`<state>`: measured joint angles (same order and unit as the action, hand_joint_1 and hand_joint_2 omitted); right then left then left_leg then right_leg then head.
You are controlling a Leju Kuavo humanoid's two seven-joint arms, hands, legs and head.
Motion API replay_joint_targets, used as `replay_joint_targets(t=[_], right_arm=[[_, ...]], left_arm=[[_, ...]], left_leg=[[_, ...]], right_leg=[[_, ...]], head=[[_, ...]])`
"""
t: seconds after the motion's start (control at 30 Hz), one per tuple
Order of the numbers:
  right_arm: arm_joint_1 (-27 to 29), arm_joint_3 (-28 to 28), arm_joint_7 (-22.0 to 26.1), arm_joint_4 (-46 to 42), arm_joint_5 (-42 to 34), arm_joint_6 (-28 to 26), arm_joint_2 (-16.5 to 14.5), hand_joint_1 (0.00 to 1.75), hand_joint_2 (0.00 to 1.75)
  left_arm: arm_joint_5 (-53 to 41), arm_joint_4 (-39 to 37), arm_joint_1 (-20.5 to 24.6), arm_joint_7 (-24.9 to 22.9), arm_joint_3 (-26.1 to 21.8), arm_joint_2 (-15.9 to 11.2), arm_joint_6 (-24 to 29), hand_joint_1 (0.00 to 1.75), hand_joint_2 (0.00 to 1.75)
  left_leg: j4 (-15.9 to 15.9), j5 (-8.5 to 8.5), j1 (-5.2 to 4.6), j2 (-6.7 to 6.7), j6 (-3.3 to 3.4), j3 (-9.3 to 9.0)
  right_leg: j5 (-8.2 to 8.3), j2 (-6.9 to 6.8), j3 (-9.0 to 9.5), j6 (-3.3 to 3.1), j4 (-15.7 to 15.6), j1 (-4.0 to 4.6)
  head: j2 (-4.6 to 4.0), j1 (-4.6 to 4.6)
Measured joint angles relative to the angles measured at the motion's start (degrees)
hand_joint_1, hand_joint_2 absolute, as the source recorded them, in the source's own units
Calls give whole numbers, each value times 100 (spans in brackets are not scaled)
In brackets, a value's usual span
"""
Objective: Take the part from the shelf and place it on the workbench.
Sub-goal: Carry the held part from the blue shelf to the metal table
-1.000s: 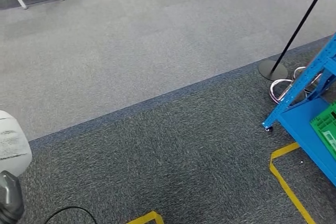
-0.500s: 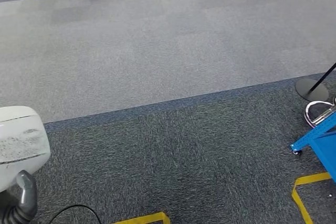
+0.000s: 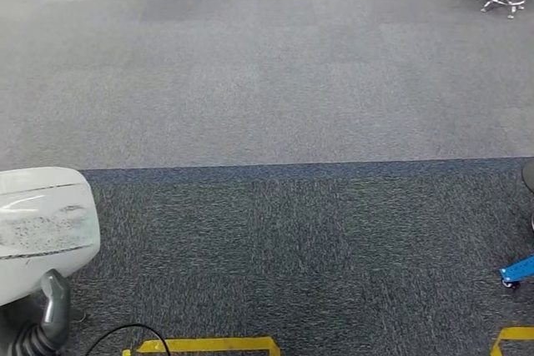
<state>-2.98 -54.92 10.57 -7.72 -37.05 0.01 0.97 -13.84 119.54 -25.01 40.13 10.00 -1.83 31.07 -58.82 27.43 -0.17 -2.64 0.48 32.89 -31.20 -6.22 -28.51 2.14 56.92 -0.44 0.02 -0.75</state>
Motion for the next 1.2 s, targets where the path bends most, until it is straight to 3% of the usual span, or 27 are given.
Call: replay_joint_targets(t=[0.03, 0.1, 0.17, 0.2, 0.23, 0.27, 0.3, 0.33, 0.4, 0.47, 0.53, 0.6, 0.7, 0.73, 0.77, 0.8, 0.83, 0.9, 0.97, 1.03, 1.07, 1.13, 1.2], right_arm=[[-10, -2, 5, 0, -12, 1, -1, 0, 175], [-28, -3, 13, -1, -37, -4, -1, 0, 175], [-17, -4, 13, -2, -61, -19, -1, 0, 175], [-3, -4, 11, -2, -74, -26, -1, 0, 175], [9, -5, 7, -1, -87, -32, 1, 0, 175], [21, -5, 3, -1, -100, -36, 4, 0, 175], [28, -6, 0, 0, -111, -39, 8, 0, 175], [32, -7, -4, 1, -120, -42, 15, 0, 175], [40, -8, -5, 5, -131, -44, 36, 0, 175], [35, -12, -2, 11, -133, -44, 53, 0, 175], [26, -25, 1, 13, -133, -45, 56, 0, 175], [29, -36, 4, 12, -136, -50, 51, 0, 175], [53, -38, 16, 13, -159, -69, 54, 0, 175], [63, -39, 17, 14, -164, -75, 56, 0, 175], [69, -39, 20, 14, -167, -80, 56, 0, 175], [70, -40, 22, 14, -166, -81, 56, 0, 175], [68, -40, 25, 14, -168, -81, 55, 0, 175], [66, -40, 31, 14, -180, -81, 54, 0, 175], [66, -41, 35, 14, -200, -87, 54, 0, 175], [51, -43, 36, 13, -217, -93, 49, 0, 175], [36, -45, 36, 11, -225, -95, 45, 0, 175], [15, -49, 34, 10, -238, -100, 39, 0, 175], [26, -64, 27, 9, -251, -105, 32, 0, 175]], left_arm=[[2, -9, -10, 0, -7, 13, -29, 175, 175], [10, -27, -14, 0, -37, 66, -102, 175, 175], [33, -68, -6, 0, -100, 167, -214, 175, 175], [60, -102, -3, -6, -146, 233, -283, 175, 175], [118, -143, -4, -19, -202, 304, -376, 175, 175], [217, -182, -6, -33, -269, 378, -488, 175, 175], [354, -216, -6, -47, -345, 456, -609, 175, 175], [514, -243, -4, -55, -430, 537, -732, 175, 175], [764, -275, 5, -51, -606, 706, -902, 175, 175], [861, -298, 19, -44, -800, 878, -980, 175, 175], [878, -315, 25, -37, -984, 1022, -1011, 175, 175], [878, -327, 30, -33, -1119, 1119, -1043, 175, 175], [838, -357, 57, -88, -1257, 1238, -1176, 175, 175], [818, -371, 56, -114, -1293, 1270, -1218, 175, 175], [795, -384, 51, -130, -1324, 1299, -1241, 175, 175], [768, -394, 47, -134, -1357, 1325, -1251, 175, 175], [727, -400, 44, -131, -1387, 1354, -1253, 175, 175], [616, -406, 43, -112, -1437, 1417, -1254, 175, 175], [509, -410, 35, -79, -1461, 1480, -1254, 175, 175], [400, -410, -1, -37, -1482, 1532, -1253, 175, 175], [345, -408, -23, -21, -1492, 1551, -1251, 175, 175], [257, -404, -44, -1, -1498, 1578, -1214, 175, 175], [209, -403, -49, 2, -1491, 1590, -1134, 175, 175]], left_leg=[[21, -9, 2, 58, 41, -8], [65, -36, 18, 168, 125, -29], [81, -40, 23, 273, 182, -38], [80, -36, 17, 338, 199, -36], [79, -32, 8, 408, 206, -40], [77, -28, 0, 484, 211, -47], [76, -24, -5, 564, 211, -60], [75, -18, -8, 641, 208, -76], [63, -1, -7, 778, 185, -90], [54, -4, 10, 894, 127, -56], [56, -18, 28, 1016, 60, -21], [-94, 86, 9, 901, 11, 49], [-1093, 571, 15, 431, -57, 519], [-1417, 671, 33, 364, -76, 681], [-1564, 663, 50, 333, -90, 759], [-1474, 537, 64, 310, -99, 723], [-1168, 328, 72, 268, -99, 580], [-387, -10, 48, 36, -77, 206], [-18, -59, 0, -129, -11, 31], [6, -28, -23, -41, 71, 32], [23, -33, -18, 27, 104, 29], [53, -51, 4, 149, 177, 18], [58, -45, 7, 268, 225, 16]], right_leg=[[-20, -14, 23, 32, 0, -17], [-183, 191, -41, 82, 221, -38], [-525, 502, -386, 93, 912, -41], [-677, 577, -609, 90, 1325, -38], [-734, 603, -786, 84, 1613, -35], [-674, 616, -877, 72, 1701, -30], [-501, 631, -859, 56, 1558, -24], [-245, 679, -739, 33, 1207, -20], [131, 925, -429, -14, 424, -24], [198, 1086, -259, -45, 78, -19], [195, 992, -208, -77, 25, -21], [211, 845, -156, -128, -41, -42], [189, 591, -87, -187, -79, -33], [171, 506, -70, -191, -79, -26], [151, 424, -49, -187, -78, -22], [129, 349, -22, -180, -78, -22], [105, 281, 12, -168, -78, -23], [41, 157, 70, -115, -73, -7], [-19, 42, 86, -46, -72, 20], [-54, -87, 140, 7, -89, 27], [-91, -67, 160, 32, -72, 19], [-303, 198, 30, 68, 249, -3], [-656, 514, -388, 73, 1035, -16]], head=[[0, -2], [0, 18], [0, 52], [0, 61], [0, 63], [0, 63], [-1, 63], [-1, 64], [-1, 61], [0, 59], [0, 56], [0, 39], [0, 10], [0, 12], [0, 9], [0, 9], [0, 7], [0, 7], [0, 8], [0, 13], [0, 23], [0, 59], [0, 99]])
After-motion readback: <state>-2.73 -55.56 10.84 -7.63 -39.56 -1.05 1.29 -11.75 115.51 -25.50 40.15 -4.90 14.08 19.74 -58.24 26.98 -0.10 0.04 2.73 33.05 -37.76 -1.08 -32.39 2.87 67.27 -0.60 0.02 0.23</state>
